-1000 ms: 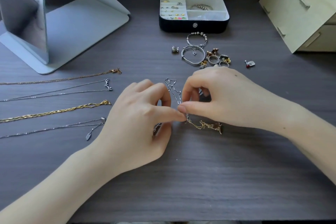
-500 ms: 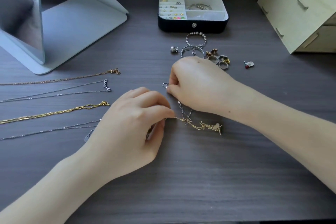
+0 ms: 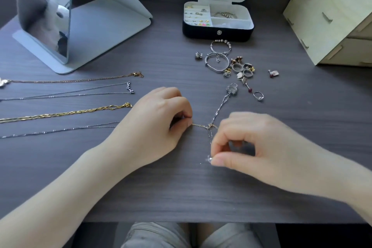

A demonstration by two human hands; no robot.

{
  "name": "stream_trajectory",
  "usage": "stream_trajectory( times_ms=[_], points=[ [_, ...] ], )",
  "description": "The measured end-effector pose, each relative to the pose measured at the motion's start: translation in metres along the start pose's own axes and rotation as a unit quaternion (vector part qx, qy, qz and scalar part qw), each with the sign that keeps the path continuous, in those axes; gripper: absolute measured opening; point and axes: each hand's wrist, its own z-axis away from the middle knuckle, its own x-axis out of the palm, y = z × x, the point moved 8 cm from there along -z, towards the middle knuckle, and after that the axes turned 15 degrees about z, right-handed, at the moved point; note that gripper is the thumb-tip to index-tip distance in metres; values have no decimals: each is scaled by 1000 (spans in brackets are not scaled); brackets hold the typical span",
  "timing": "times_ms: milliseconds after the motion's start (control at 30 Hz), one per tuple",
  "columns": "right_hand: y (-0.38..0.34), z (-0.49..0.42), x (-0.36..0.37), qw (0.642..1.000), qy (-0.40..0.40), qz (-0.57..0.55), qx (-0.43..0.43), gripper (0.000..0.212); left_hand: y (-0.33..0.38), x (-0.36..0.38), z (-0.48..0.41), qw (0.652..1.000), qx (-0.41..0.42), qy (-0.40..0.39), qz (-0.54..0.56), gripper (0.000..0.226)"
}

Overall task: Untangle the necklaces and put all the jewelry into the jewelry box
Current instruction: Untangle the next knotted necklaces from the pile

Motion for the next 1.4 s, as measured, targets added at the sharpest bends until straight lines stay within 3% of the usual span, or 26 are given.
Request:
stream_trajectory(
  times_ms=[167, 267, 400, 500, 667, 833, 933, 1033, 1167, 1400],
  points=[
    [2, 8, 13, 999, -21, 32, -14, 17, 4, 1, 2, 1000, 22, -4, -19, 17],
    [12, 4, -1, 1000, 15, 14, 9, 17, 3, 2, 3, 1000, 16, -16, -11, 17],
    [37, -13, -18, 984, 88, 150, 50, 20, 3, 5, 2, 1000, 21, -16, -12, 12],
    [46, -27, -13, 977, 63, 201, 44, 18, 3, 7, 2, 999, 29, -15, -17, 19],
    [51, -40, -7, 983, 31, 179, 29, 18, 2, 10, 3, 998, 29, -26, -39, 15],
    [54, -48, -5, 985, 47, 165, 28, 20, 6, 3, 3, 999, 22, 0, -42, 16],
    [53, -50, -6, 984, 54, 167, 19, 18, 17, -2, 4, 1000, 22, 19, 8, 17],
    [53, -47, -8, 984, 68, 164, 15, 16, 29, 7, 7, 999, 16, -19, 48, 34],
    [53, -30, -14, 989, 73, 126, 12, 25, 38, 27, 16, 995, -5, -102, -18, 44],
    [54, -8, -5, 993, 50, 107, 22, 29, 42, 32, 21, 987, -21, -142, -77, 21]
  ],
)
